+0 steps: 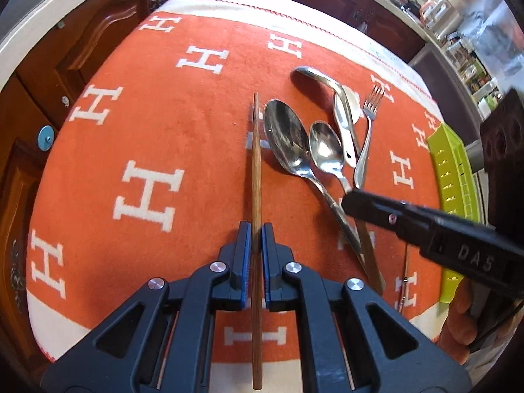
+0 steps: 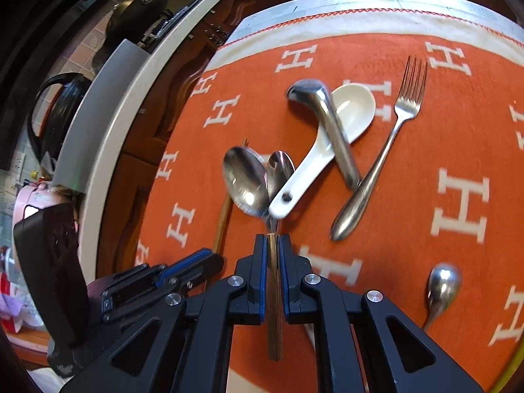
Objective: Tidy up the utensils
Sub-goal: 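Grip a wooden chopstick with the left tool while the right tool grips another, then carry both chopsticks into the green tray and open both tools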
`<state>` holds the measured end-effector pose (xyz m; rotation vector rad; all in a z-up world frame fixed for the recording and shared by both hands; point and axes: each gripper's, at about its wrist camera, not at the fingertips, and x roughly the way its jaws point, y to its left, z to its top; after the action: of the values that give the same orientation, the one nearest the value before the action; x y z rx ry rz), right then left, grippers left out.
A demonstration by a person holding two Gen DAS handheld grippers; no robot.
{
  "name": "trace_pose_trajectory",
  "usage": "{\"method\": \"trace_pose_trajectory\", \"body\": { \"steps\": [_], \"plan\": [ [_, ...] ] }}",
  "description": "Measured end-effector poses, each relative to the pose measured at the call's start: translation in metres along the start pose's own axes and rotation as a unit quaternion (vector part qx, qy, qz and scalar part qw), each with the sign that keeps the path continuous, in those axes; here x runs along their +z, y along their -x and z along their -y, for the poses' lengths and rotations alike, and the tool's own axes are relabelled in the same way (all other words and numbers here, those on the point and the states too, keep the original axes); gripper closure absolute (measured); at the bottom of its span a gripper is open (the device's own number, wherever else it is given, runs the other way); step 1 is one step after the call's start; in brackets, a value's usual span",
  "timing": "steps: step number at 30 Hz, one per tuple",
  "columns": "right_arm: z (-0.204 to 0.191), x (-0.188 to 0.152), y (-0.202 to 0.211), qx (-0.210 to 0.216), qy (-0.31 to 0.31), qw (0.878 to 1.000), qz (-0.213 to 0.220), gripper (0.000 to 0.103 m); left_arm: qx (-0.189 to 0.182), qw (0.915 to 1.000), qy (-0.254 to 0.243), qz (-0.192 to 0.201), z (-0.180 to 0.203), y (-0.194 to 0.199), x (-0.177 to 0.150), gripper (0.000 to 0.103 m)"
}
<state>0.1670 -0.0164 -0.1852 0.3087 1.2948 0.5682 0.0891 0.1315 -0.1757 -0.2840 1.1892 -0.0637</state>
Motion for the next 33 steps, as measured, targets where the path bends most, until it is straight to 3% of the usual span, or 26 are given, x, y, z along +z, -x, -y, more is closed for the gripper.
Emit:
{"method": "trace_pose_trajectory", "body": {
  "steps": [8,15,22,33],
  "plan": [
    [-0.026,-0.021,0.04,0.019,0.031,0.999,0.032,0.097,-0.009,0.9994,-0.002,0.034,0.007,0.04,-0.003,0.099],
    [-0.029,-0.036,0.095,0.012,0.029,0.997,0.075,0.097,-0.031,0.9964,-0.039,0.068,0.044,0.081,-0.01,0.099],
    [0.008,-0.064,0.167,-0.02,-0.014,0.991,0.129,0.097,-0.062,0.991,-0.091,0.077,0.102,0.1,-0.014,0.099],
    [0.091,-0.112,0.27,-0.097,-0.095,0.97,0.204,0.097,-0.106,0.9809,-0.154,0.054,0.211,0.093,-0.005,0.099]
  ]
}}
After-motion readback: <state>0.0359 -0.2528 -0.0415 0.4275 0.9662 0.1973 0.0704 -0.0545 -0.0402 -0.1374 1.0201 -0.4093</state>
